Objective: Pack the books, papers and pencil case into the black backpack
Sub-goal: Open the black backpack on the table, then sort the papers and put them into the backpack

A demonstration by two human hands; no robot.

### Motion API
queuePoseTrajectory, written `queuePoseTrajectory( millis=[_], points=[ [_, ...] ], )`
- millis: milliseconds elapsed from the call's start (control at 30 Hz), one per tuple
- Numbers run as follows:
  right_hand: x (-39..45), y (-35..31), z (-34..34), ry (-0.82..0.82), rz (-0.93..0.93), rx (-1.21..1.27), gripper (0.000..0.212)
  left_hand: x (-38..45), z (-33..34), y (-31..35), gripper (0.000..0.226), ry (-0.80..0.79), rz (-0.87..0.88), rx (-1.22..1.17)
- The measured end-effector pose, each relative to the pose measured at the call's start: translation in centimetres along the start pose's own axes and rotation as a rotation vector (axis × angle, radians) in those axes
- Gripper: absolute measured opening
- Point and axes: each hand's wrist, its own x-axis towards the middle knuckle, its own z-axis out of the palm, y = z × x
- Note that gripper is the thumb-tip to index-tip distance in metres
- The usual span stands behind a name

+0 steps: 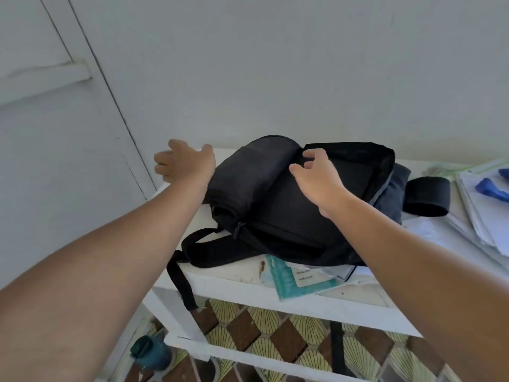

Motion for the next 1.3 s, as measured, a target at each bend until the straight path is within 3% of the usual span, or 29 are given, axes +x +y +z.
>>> queuePoseTrajectory(
  millis=[100,167,333,600,733,833,1000,1200,1300],
  points=[
    [0.2,-0.3,-3.2,0.132,-0.013,0.116,0.042,-4.0,1.7,2.8,0.021,-0.184,0.417,-0.048],
    [0.2,-0.1,-6.1,0.205,-0.017,0.176,0.036,-7.6,3.1,4.7,0.02,-0.344,0.601,-0.076],
    [0.1,1.5,-15.6,0.271,0.006,0.372,0.024,-18.5,7.9,10.9,0.025,-0.498,0.822,-0.084],
    [0.0,9.0,-27.6,0.26,0.086,0.187,0.026,-31.9,16.7,16.5,0.02,-0.746,0.844,0.136],
    [0.0,13.8,-32.4,0.263,0.076,-0.074,0.018,-36.1,20.3,16.4,0.02,-0.795,0.813,0.293],
    [0.4,16.5,-34.7,0.198,0.011,-0.387,0.03,-37.6,22.2,16.4,0.021,-0.773,0.856,0.372],
    [0.1,19.4,-36.6,0.038,0.056,-0.743,0.048,-39.5,24.9,17.3,0.055,-0.889,0.772,0.399],
    [0.3,20.6,-38.5,0.001,0.147,-0.806,0.052,-41.2,26.5,17.3,0.089,-0.875,0.62,0.456],
    [-0.1,20.7,-38.8,0.013,0.179,-0.787,0.055,-41.5,26.8,17.4,0.093,-0.959,0.422,0.355]
  ],
)
